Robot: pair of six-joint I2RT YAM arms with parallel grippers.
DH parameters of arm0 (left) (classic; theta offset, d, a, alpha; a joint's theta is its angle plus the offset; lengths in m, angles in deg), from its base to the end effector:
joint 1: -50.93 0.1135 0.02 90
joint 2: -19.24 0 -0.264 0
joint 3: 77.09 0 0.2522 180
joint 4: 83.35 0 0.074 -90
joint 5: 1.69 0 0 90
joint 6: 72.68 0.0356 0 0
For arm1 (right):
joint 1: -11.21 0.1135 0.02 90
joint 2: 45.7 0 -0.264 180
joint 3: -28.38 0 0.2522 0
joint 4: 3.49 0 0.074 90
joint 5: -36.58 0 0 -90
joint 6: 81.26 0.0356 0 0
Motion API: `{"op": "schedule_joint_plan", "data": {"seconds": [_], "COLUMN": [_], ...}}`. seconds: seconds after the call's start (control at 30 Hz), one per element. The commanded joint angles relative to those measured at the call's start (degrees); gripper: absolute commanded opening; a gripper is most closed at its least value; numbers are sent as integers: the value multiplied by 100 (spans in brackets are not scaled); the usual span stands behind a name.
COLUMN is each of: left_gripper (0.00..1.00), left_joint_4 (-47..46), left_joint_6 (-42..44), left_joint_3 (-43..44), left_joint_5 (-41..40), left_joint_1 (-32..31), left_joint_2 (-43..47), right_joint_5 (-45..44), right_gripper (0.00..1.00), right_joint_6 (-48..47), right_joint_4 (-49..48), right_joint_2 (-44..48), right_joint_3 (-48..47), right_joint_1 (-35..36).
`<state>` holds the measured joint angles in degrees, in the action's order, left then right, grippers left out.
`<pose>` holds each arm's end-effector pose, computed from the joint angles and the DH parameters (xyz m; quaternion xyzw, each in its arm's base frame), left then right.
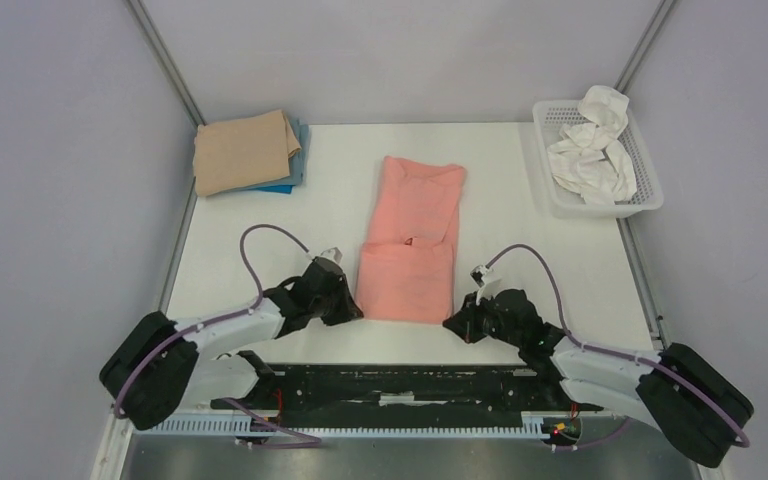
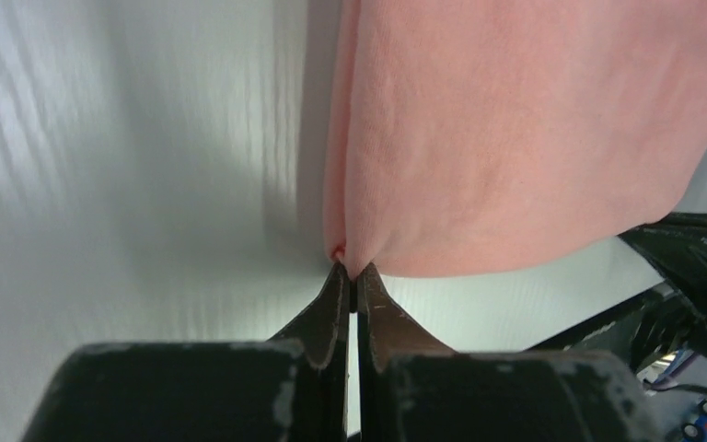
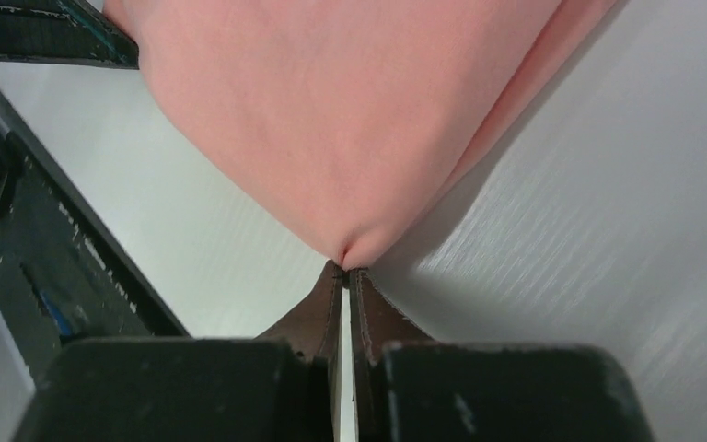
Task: Fold and stack the t-shirts
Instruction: Grab one side of the 2/3 rectangular tshirt with both arms, then fold the long partially folded tshirt into a neat square
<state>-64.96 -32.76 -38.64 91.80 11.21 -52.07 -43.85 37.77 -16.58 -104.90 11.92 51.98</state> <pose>0.1646 -0.1396 0.1413 -0.0751 0.9400 -0.2544 0.2146 0.1210 0.1121 0.1151 -0.1298 0.8527 0.3457 0.3695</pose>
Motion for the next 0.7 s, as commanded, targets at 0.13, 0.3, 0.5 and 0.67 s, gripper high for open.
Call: {"op": "schedule_joint_plan", "data": {"seconds": [0.13,0.3,0.5,0.67], "left_gripper": [2,2,2,2], "left_joint_4": [1700,1595,1526,1362], "left_joint_6": [-795,-865,-570,18], "left_joint_3": [-904,-989,-488,248], "left_joint_5": [-612,-255,-675,-1145], "left_joint_1": [-915,-1136,-1149,-1138], "left_joint_2": [2629,3907,4151,3669], "right_joint_5": [1083,1804,1198,613], "right_gripper": [0,0,0,0], "right_joint_6": [-125,4,-102,-218], "right_joint_4": [1531,1784,1981,2238], "right_joint_2": [1717,2506,2782,2578], "right_joint_3": [570,349,-329,-952], "right_joint_1": [384,458,458,459]}}
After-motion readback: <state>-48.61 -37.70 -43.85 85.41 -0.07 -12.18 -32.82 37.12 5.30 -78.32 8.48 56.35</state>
